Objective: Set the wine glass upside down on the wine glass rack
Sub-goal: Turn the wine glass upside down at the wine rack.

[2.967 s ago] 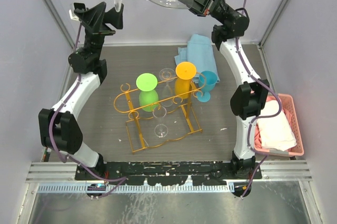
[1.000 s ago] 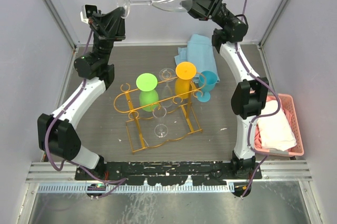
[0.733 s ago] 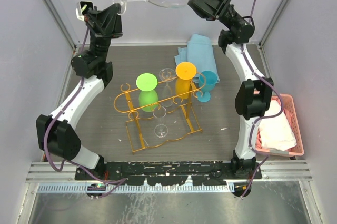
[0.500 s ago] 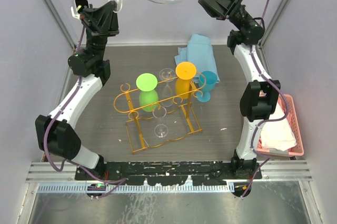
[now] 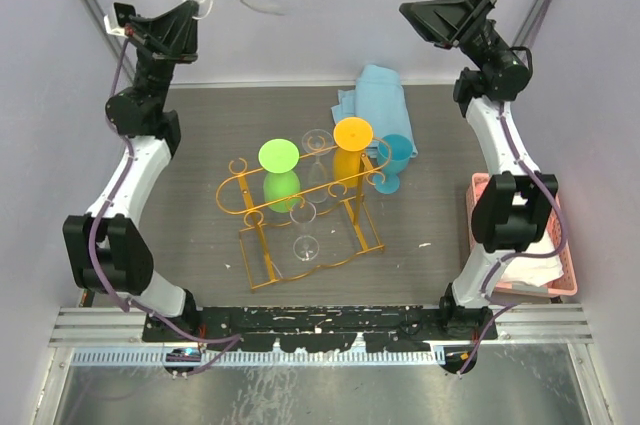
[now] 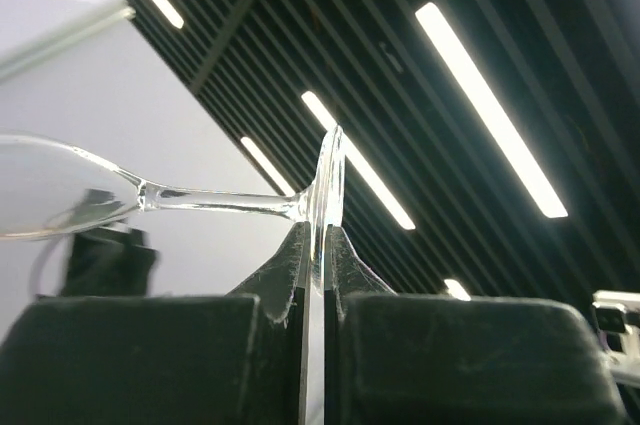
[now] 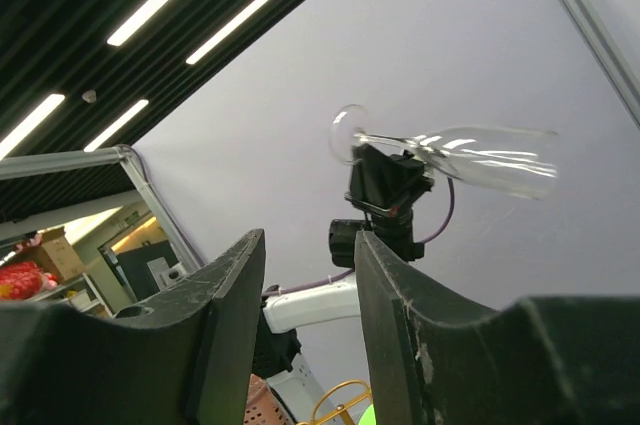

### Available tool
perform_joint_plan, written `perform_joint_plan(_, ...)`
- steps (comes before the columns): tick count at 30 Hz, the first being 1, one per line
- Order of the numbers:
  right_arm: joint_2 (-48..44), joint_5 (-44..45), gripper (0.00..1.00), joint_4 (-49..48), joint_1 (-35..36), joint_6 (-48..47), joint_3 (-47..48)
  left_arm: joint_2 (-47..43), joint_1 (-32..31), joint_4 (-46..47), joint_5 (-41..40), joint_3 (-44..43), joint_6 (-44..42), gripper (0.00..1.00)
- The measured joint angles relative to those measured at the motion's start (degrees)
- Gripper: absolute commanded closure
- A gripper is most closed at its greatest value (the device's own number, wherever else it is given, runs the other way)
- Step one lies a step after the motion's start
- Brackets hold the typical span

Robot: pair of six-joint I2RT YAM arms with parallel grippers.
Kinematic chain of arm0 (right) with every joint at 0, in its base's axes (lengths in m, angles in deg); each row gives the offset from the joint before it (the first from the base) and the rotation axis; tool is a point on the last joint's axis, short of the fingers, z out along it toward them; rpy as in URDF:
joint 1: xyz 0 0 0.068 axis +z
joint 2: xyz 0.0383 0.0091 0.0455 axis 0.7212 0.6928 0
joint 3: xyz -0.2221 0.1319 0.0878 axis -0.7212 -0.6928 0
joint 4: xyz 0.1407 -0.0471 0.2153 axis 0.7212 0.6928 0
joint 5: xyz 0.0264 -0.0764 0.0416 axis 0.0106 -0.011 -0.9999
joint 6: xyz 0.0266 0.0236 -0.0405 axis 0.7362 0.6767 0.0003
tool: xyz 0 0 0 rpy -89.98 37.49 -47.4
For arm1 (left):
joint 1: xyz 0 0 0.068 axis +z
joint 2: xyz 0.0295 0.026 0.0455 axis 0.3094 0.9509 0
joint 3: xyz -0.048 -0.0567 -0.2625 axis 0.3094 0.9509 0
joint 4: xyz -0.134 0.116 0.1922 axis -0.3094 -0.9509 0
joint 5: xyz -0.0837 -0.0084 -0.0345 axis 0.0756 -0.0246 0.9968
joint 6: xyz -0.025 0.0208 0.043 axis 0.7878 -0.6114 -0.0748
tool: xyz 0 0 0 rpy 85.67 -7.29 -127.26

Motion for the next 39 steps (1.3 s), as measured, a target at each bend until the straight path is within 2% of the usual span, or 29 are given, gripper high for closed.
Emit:
perform_joint_plan(6,-8.2,-0.76,0.53,1.81,0.07,-3.72,-6.71,0.76,8.48,-1.42,4.52,6.34,-0.02,0.99)
perform_joint_plan(11,-14.56,-1.33,0.53,5.86,0.07,-8.41,-10.84,0.79,12.98,-4.98,10.51,10.38,-0.02,1.0)
perform_joint_plan(15,-18.36,-1.92,0.53,10.01,0.07,-12.0,-12.96,-1.53,15.87,-14.69,17.59,13.07,-1.33,1.0)
perform_joint_plan(22,-25.07,-2.67,0.53,17.16,0.07,-17.53,-17.62,-11.39,17.92,-37.0,24.87,13.9,-15.04,1.0)
perform_joint_plan(27,-27.69,-2.62,0.53,19.23,0.07,-18.97,-20.02,-16.9,17.9,-44.48,25.83,16.59,-20.74,1.0)
perform_joint_plan(34,-30.12,-2.08,0.53,22.45,1.57,-21.14,-25.05,-23.12,17.92,-62.69,25.42,19.15,-31.56,1.0)
perform_joint_plan(39,-30.84,-1.99,0.53,24.59,3.67,-22.47,-26.73,-28.02,17.92,-67.6,25.09,22.05,-34.58,1.0)
